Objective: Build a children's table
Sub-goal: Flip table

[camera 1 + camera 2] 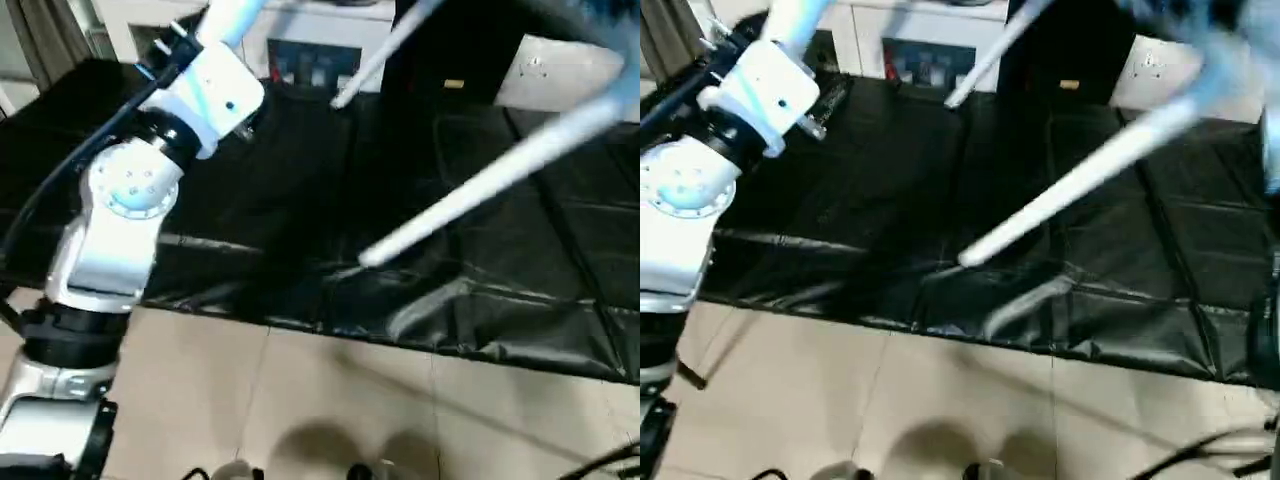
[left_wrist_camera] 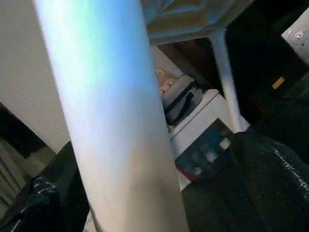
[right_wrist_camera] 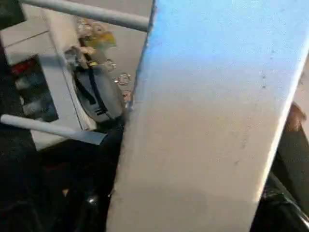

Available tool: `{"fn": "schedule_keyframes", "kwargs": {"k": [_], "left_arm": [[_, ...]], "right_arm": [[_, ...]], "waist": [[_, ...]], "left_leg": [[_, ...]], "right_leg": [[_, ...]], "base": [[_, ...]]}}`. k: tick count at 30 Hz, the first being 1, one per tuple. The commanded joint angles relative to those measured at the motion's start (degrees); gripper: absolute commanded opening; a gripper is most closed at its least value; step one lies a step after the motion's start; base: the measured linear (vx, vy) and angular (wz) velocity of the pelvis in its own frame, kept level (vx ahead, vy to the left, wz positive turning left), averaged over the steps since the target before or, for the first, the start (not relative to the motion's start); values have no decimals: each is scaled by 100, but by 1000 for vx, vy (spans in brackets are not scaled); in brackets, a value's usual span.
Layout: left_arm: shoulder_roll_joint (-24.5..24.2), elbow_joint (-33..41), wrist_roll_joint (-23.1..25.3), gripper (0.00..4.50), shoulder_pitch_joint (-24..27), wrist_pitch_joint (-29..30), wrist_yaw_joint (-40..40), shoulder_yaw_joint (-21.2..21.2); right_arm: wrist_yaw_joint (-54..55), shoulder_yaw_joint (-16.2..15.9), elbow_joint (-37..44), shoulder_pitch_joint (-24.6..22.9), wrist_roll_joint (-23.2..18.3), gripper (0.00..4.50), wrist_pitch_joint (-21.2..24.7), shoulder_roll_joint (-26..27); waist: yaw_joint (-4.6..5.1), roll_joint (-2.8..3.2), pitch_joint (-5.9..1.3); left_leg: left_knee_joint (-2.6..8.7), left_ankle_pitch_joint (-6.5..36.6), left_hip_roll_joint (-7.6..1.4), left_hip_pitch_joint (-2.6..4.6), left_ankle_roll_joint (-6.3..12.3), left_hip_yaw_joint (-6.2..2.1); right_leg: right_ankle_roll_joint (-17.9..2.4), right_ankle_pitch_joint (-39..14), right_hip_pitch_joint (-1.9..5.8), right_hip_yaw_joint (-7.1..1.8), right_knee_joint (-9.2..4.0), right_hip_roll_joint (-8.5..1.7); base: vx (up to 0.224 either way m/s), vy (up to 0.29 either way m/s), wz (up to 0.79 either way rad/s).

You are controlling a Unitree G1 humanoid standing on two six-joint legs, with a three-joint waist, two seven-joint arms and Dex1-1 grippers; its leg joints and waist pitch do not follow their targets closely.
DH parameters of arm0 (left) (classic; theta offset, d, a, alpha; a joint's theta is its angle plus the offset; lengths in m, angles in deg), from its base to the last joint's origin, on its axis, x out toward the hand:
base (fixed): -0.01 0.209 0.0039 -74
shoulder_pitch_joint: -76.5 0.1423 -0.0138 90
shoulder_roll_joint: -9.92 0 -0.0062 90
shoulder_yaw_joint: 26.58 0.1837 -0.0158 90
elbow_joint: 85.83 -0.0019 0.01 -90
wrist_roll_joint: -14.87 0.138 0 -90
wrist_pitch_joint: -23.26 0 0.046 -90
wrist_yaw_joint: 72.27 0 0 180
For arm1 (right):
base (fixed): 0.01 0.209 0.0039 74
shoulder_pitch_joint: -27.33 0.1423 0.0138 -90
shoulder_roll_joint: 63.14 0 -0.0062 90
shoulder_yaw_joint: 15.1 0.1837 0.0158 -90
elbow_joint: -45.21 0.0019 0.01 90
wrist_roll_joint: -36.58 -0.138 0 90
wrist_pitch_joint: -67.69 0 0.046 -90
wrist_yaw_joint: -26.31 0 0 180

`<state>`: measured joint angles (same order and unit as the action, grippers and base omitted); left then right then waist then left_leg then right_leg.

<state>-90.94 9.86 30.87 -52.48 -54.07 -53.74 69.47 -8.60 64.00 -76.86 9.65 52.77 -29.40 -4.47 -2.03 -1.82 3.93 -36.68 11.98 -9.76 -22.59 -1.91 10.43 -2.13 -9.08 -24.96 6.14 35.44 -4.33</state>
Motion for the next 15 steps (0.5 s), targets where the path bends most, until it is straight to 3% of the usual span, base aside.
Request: {"fn": "schedule_keyframes", "kwargs": {"k": [1, 2, 3, 5, 7, 9, 11, 13, 15], "left_arm": [[30, -14, -52, 450, -44, 68, 50, 19], [63, 8, -55, 450, -25, 114, 47, 1], [143, 62, -101, 450, 26, 222, 23, -46], [238, 113, -163, 450, 94, 355, -8, -99], [291, 128, -188, 450, 171, 395, -56, -125], [334, 76, -214, 450, 261, 354, -118, -150], [399, -35, -291, 450, 333, 284, -185, -208], [419, -100, -313, 450, 346, 256, -199, -221], [474, -277, -359, 450, 350, 175, -229, -252]], "right_arm": [[-470, -346, -146, 130, 264, 203, -341, 20], [-635, -407, -286, 268, 230, 203, -358, 63], [-945, -472, -432, 441, 150, 203, -375, 137], [-1240, -508, -544, 583, 75, 270, -420, 210], [-1394, -480, -556, 603, -8, 269, -404, 250], [-1533, -509, -614, 640, -43, 302, -430, 253], [-1650, -519, -691, 688, -82, 317, -467, 263], [-1695, -519, -724, 694, -80, 324, -485, 266], [-1771, -493, -717, 621, -92, 357, -496, 271]], "waist": [[36, -97, -454], [44, -98, -451], [64, -181, -450], [52, -178, -435], [66, -188, -438], [55, -168, -455], [57, -192, -454], [57, -198, -443], [71, -206, -426]], "left_leg": [[313, 659, -334, 64, 589, -96], [318, 718, -345, 62, 544, -105], [320, 775, -358, 60, 522, -105], [329, 838, -368, 70, 455, -106], [336, 905, -391, 72, 392, -118], [347, 797, -417, 93, 357, -135], [343, 718, -432, 101, 348, -141], [342, 900, -431, 89, 306, -151], [350, 1148, -419, 85, 179, -164]], "right_leg": [[-1122, -1581, 362, -345, -368, -404], [-1086, -1591, 367, -347, -366, -403], [-1098, -1616, 370, -353, -341, -421], [-1043, -1692, 352, -360, -376, -417], [-1026, -1653, 350, -363, -371, -418], [-1102, -1368, 347, -371, -347, -419], [-1302, -955, 335, -371, -299, -400], [-1315, -1069, 351, -375, -305, -417], [-1204, -1380, 359, -374, -339, -432]], "base": [[0, 0, 0], [0, 0, 0], [0, 0, 0], [0, 0, 0], [0, 0, 0], [0, 0, 0], [0, 0, 0], [0, 0, 0], [0, 0, 0]]}}
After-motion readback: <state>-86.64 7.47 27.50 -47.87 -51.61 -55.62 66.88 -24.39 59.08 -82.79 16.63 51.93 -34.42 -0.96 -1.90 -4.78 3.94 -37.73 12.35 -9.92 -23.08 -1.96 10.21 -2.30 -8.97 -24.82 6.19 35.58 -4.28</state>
